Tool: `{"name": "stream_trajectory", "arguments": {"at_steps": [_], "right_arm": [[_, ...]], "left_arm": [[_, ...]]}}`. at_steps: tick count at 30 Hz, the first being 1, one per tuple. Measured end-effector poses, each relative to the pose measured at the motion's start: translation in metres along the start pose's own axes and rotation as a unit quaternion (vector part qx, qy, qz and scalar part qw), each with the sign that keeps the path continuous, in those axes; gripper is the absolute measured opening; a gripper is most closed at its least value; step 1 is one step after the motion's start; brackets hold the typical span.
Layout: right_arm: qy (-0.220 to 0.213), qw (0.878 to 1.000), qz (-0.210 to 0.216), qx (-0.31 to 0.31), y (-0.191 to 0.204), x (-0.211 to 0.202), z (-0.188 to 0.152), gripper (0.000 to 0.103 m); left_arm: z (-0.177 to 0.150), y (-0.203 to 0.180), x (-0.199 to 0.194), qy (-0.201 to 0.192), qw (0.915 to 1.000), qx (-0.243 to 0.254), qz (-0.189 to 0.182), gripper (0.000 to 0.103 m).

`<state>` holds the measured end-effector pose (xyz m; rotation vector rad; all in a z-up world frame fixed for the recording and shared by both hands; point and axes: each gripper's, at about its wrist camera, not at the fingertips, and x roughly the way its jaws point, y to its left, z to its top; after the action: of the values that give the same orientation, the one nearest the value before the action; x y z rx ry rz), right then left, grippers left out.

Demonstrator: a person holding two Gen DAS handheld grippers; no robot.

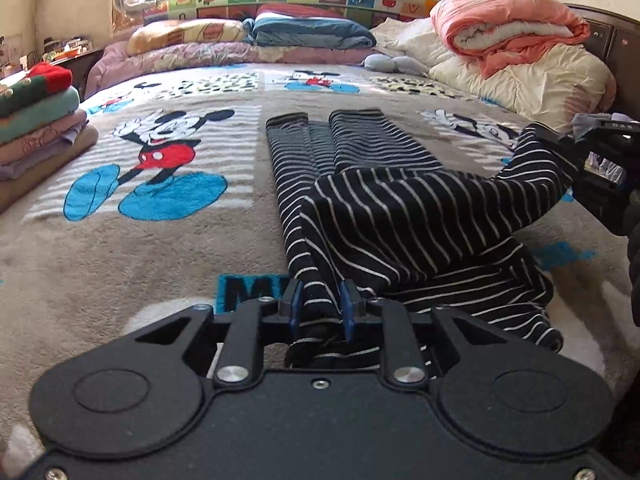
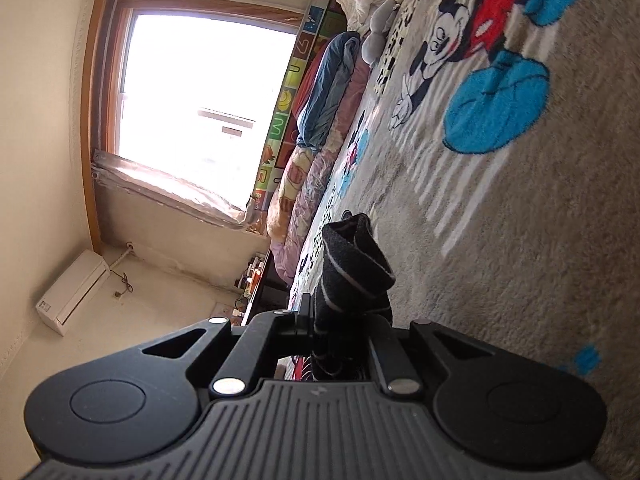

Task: Fold clothes

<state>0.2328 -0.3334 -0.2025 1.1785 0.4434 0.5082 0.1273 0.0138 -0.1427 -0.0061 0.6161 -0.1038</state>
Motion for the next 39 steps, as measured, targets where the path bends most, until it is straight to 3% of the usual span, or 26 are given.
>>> {"name": "stream_trajectory", "arguments": {"at_steps": [7, 11, 13, 15, 18, 24, 26, 28, 29, 32, 35, 39], "right_arm": [[0.025, 0.998, 0.021, -0.053, 0.07, 0.026, 0.041, 0.01], [0.062, 0.991, 0.01, -0.117, 0.117, 0.054, 0.053, 0.009], [0.077, 0.986, -0.021, -0.147, 0.127, 0.063, 0.053, 0.009], [0.093, 0.981, -0.072, -0.151, 0.121, 0.073, 0.053, 0.009], [0.097, 0.98, -0.11, -0.138, 0.104, 0.067, 0.052, 0.01], [0.095, 0.984, -0.093, -0.121, 0.089, 0.048, 0.048, 0.01], [0.096, 0.983, -0.095, -0.121, 0.088, 0.046, 0.045, 0.01], [0.093, 0.984, -0.097, -0.121, 0.089, 0.044, 0.045, 0.01], [0.09, 0.984, -0.097, -0.119, 0.09, 0.043, 0.044, 0.01], [0.078, 0.986, -0.095, -0.112, 0.093, 0.041, 0.046, 0.01], [0.072, 0.986, -0.092, -0.116, 0.102, 0.041, 0.048, 0.01], [0.079, 0.985, -0.09, -0.126, 0.109, 0.042, 0.047, 0.01]], "left_arm": [[-0.004, 0.01, 0.007, 0.012, 0.9993, -0.03, -0.019, 0.019], [-0.005, 0.01, 0.006, 0.021, 0.9993, -0.014, -0.029, 0.019], [-0.005, 0.011, 0.007, 0.029, 0.9987, -0.002, -0.042, 0.019], [-0.001, 0.02, 0.002, 0.028, 0.9972, -0.005, -0.069, 0.019], [0.01, 0.047, -0.014, -0.003, 0.9947, -0.04, -0.094, 0.019], [0.031, 0.076, -0.016, -0.062, 0.9879, -0.101, -0.1, 0.019], [0.032, 0.07, -0.01, -0.061, 0.9853, -0.097, -0.127, 0.019], [0.024, 0.058, 0.001, -0.028, 0.9839, -0.081, -0.157, 0.019], [0.017, 0.049, 0.013, 0.011, 0.9851, -0.066, -0.158, 0.019], [0.003, 0.03, 0.023, 0.028, 0.9923, -0.026, -0.117, 0.018], [0.013, 0.052, -0.014, -0.033, 0.9854, -0.069, -0.152, 0.018], [0.004, 0.062, -0.03, -0.031, 0.9886, -0.046, -0.14, 0.02]]}}
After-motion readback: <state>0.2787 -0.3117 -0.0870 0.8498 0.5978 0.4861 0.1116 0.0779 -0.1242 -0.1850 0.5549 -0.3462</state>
